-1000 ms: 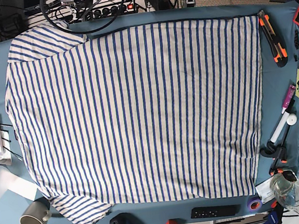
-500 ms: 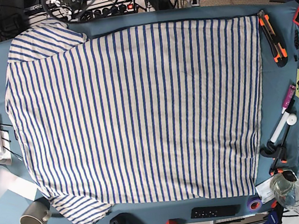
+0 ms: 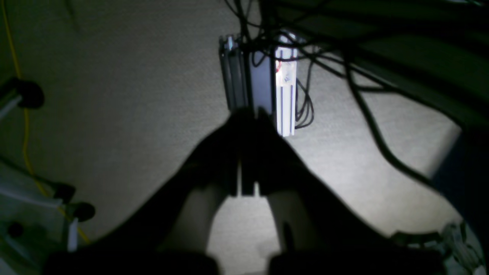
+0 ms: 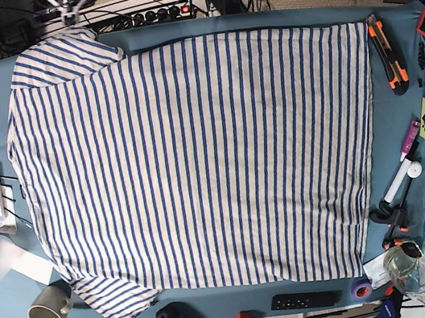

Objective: Fold the T-shirt properly
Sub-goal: 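Lower the right gripper toward the shirt's shoulder corner by the collar, then grasp the shoulder corner of the striped shirt with the right gripper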

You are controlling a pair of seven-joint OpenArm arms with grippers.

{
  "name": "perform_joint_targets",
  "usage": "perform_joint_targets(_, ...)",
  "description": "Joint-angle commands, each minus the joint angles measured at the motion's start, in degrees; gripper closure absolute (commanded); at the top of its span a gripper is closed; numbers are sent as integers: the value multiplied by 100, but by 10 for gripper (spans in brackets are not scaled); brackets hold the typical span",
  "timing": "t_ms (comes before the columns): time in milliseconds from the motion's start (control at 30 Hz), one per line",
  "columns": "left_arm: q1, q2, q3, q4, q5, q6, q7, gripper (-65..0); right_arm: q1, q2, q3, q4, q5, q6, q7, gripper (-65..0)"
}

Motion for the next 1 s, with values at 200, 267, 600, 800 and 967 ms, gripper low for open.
perform_joint_targets(200, 1561, -387, -13, 2531, 4, -24, 4, 0, -1394, 308, 17, 1797, 435, 4, 39, 0)
perform_joint_targets(267, 1891, -461, -13, 3163, 2, -31, 17, 0, -1759, 341, 17, 2363, 457, 4, 24, 0)
perform_joint_targets(600, 2793, -905, -13, 5344, -2, -686, 815, 0, -3134, 348, 17, 4999, 859, 444, -643, 0)
perform_joint_targets(800, 3086, -1307, -13, 5974, 0, -1152, 828, 0, -3397, 330, 24, 6314, 857, 518, -793, 0)
perform_joint_targets(967, 3075, -1443, -13, 6387, 0, -1552, 1019, 0, -3274, 247, 52, 7160, 857, 518, -997, 0)
